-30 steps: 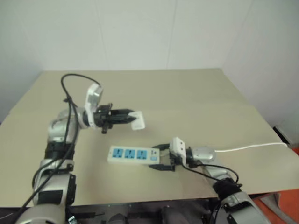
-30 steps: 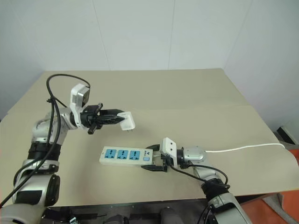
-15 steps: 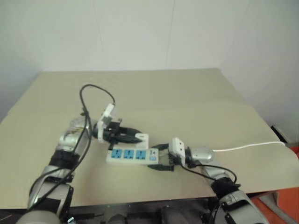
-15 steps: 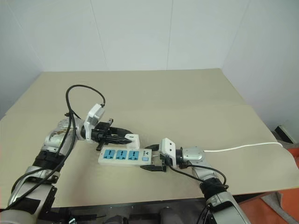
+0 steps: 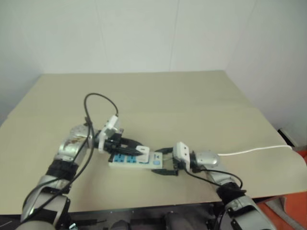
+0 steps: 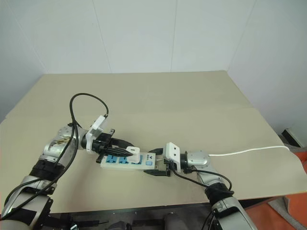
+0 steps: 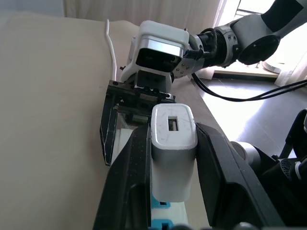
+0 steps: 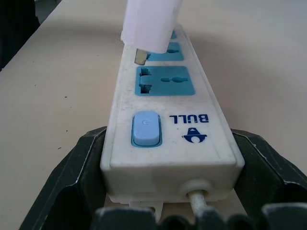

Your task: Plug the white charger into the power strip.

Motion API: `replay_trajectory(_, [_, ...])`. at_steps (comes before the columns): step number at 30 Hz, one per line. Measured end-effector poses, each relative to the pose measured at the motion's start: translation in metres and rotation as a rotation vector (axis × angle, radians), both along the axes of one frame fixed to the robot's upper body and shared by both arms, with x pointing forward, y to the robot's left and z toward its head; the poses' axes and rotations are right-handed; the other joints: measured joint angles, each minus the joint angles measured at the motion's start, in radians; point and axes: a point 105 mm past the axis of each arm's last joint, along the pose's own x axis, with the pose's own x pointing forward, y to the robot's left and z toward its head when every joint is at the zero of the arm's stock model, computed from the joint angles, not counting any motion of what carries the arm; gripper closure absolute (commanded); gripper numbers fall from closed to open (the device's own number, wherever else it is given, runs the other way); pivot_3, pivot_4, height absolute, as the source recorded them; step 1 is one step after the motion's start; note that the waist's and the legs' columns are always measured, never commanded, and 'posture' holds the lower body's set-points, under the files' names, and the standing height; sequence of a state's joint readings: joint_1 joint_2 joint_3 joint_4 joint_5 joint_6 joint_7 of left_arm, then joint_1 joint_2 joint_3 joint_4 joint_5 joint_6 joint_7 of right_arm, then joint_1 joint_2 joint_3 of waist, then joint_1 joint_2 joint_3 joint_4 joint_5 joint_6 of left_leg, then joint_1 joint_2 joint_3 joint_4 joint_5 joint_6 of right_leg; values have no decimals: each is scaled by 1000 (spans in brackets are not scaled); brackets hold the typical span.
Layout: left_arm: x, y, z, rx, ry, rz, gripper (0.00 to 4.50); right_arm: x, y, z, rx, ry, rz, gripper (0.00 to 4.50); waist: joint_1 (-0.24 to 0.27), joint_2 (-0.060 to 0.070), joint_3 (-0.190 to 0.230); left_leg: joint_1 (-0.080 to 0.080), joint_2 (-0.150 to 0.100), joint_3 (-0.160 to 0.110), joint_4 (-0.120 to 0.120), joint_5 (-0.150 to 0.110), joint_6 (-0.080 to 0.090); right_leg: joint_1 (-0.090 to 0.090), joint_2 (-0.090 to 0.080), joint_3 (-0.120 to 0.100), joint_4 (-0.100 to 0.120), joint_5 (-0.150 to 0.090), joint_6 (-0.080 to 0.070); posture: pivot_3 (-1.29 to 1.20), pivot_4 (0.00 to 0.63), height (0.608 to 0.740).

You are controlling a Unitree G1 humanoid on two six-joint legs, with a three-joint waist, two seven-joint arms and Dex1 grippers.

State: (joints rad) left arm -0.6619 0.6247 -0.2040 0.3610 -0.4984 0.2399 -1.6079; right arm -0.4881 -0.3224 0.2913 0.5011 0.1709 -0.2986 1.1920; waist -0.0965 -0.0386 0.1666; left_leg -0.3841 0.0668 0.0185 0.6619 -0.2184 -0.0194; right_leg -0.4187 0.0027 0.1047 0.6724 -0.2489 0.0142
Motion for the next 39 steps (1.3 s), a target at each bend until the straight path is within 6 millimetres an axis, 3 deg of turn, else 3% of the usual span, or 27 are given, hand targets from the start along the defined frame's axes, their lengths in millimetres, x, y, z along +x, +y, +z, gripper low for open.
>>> replay_trajectory(19, [4,-7,-10,20,-22,13,3525,0,1,0,2,-7,-5,1081,-1,0,-1,1,0,0,0,0,0,0,0,1,0,0,0,0,150,740])
replay_trajectory(39, [-1,0,-21,27,-101,9,3525,-2,2,-2,0,-34,-2,1081,-2,-1,-4,2,0,1,-2,0,0,0,1,3,0,0,-1,0,150,740])
